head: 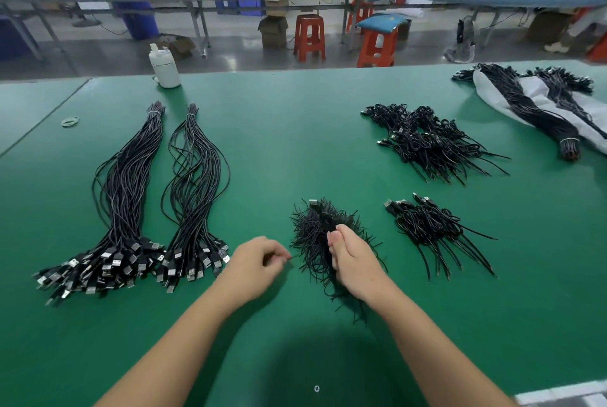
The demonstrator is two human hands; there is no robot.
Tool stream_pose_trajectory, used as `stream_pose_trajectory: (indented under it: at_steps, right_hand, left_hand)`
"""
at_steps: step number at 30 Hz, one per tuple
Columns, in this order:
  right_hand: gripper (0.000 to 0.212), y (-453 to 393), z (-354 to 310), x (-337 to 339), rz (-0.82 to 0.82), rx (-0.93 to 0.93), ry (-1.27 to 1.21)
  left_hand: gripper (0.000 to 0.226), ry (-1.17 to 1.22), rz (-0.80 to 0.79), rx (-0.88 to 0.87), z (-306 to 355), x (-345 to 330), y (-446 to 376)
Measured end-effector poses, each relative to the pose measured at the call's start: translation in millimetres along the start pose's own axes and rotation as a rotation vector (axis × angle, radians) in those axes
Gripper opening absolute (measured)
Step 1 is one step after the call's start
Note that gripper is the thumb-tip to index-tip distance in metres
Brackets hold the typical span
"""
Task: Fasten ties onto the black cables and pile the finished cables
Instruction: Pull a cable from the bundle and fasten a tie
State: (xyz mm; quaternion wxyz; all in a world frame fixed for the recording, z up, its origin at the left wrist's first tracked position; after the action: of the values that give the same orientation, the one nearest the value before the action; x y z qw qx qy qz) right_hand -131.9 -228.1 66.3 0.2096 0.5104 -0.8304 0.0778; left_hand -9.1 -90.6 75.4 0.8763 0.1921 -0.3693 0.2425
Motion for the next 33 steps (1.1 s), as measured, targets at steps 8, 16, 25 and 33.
stream_pose_trajectory:
  at_steps: [8,16,25,33]
  right_hand:
    - [0.032,8.6,-17.0,-33.1,-0.149,0.042,-0.143]
    - [0.027,6.6,-10.7,-31.7,-0.093,-0.001,-0.211]
    - [0.035,4.6,-12.2,-24.9,-0.084,-0.085,-0.178]
    - [0.034,11.7,-20.9,-37.2,-0.215,-0.070,-0.232]
  left_hand:
    - [0.021,0.366,0.222,-0.066,32.3,9.8,11.6]
    - [0.014,0.183,0.213,-0.157,37.7,3.2,10.8]
    - [0.028,-0.628,0.503,-0.782,92.7,-2.0,46.7]
    - [0.014,-0.369,0.331,-0.600,79.4,10.6,28.6]
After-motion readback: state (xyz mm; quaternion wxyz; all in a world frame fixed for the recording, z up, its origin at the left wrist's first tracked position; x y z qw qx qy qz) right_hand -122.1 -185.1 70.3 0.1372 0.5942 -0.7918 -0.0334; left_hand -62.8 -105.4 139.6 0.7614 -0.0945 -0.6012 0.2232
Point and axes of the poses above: each hand's wrist, its own y-axis away from the middle knuckle, its own x-axis out of the back of the hand, z = x × y, the point moved 8 cm from there along -y, towards the middle knuckle, and after that the axes turned 7 degrees about -z, right-handed, at the moved point
